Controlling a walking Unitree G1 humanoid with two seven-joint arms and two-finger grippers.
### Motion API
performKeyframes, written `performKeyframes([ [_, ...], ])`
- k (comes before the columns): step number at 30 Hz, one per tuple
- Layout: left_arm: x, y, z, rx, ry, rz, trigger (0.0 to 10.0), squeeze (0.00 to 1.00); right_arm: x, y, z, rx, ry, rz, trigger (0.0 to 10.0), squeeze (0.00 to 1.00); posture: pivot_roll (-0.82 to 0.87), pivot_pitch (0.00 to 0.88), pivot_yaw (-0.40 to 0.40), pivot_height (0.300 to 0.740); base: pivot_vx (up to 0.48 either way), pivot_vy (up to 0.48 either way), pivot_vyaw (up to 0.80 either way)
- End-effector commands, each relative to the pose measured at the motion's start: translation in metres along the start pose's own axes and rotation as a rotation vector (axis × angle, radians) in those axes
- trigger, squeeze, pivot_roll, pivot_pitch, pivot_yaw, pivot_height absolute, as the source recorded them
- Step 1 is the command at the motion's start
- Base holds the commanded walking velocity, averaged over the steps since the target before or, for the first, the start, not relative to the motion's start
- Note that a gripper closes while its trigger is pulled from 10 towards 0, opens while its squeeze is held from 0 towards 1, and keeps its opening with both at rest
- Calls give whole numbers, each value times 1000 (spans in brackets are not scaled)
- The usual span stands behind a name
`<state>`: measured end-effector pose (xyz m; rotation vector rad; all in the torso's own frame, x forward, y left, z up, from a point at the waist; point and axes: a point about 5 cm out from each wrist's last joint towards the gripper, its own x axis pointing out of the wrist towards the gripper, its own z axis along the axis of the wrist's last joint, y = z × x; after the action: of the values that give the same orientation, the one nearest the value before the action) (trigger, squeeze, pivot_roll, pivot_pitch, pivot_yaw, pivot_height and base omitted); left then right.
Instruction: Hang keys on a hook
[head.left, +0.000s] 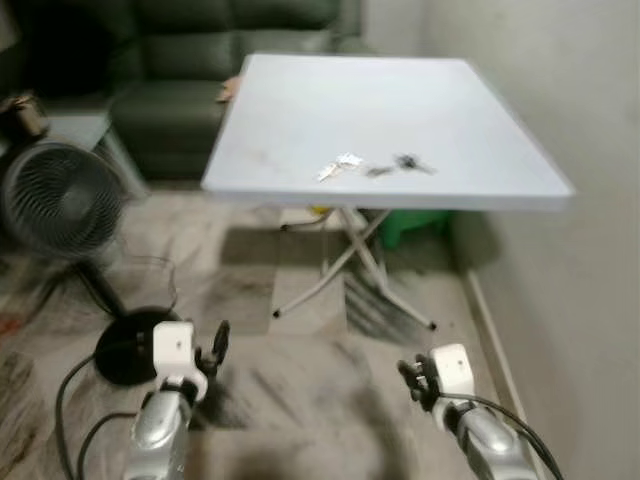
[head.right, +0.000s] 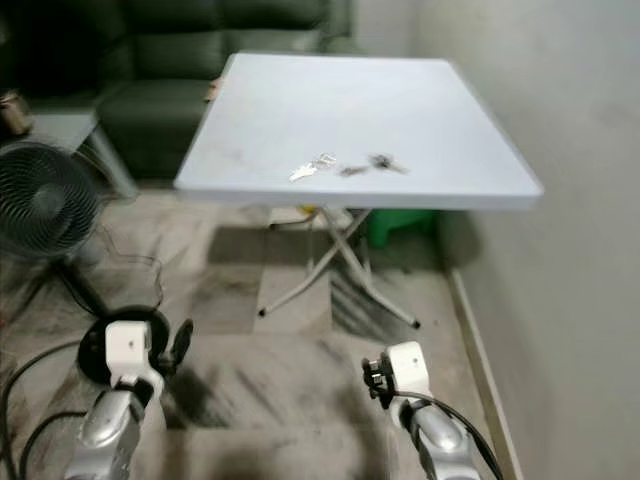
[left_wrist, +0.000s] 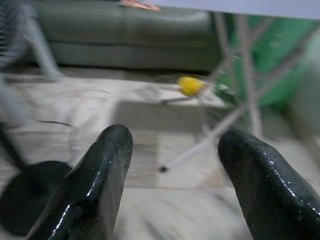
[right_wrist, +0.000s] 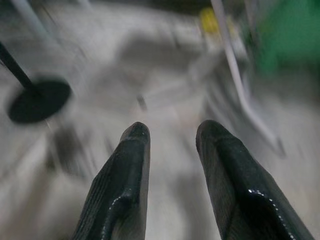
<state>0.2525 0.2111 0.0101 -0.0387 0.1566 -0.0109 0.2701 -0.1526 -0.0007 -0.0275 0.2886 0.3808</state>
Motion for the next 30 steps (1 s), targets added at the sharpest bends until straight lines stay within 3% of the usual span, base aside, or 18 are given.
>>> performKeyframes([
  [1,5,-3,12,-13,-52,4,10000,0,-7,-6,-5,15,4,-15,10000,0,-150,0,1,728,0,0,800],
  [4,4,-3,12,-14,-54,2,10000,0,-7,-6,-5,16,1,-13,10000,0,-150,0,1,728,0,0,800],
  [5,5,-3,50,-11,-220,40,10000,0,2,-3,30,5,-165,-24,10000,0,-147,0,2,728,0,0,0],
  [7,3,-4,66,-12,-291,56,10000,0,4,-2,46,3,-236,-28,10000,0,-147,0,2,728,0,0,0],
  [11,-5,-4,78,-58,-327,71,10000,0,0,4,61,13,-313,-26,10000,0,-145,0,2,728,0,0,0],
  [16,-11,-6,89,-52,-358,67,10000,0,-4,10,65,52,-338,-18,10000,0,-137,0,0,728,0,0,0],
  [17,-12,-7,89,-29,-356,58,10000,0,-5,13,66,57,-352,-2,10000,616,-134,0,1,728,0,0,0],
  [18,-13,-8,89,-20,-352,53,10000,0,-5,14,66,54,-356,-1,10000,616,-134,0,1,728,0,0,0],
  [19,-14,-8,88,-14,-347,53,10000,0,-6,15,68,55,-364,-2,10000,1000,-132,0,0,728,0,0,0],
  [27,-25,-13,88,-41,-294,50,10000,0,-15,16,74,95,-367,-2,10000,1000,-128,0,1,728,0,0,0],
  [30,-27,-16,88,-38,-286,40,10000,0,-18,16,76,57,-377,3,10000,1000,-126,0,2,728,0,0,0],
])
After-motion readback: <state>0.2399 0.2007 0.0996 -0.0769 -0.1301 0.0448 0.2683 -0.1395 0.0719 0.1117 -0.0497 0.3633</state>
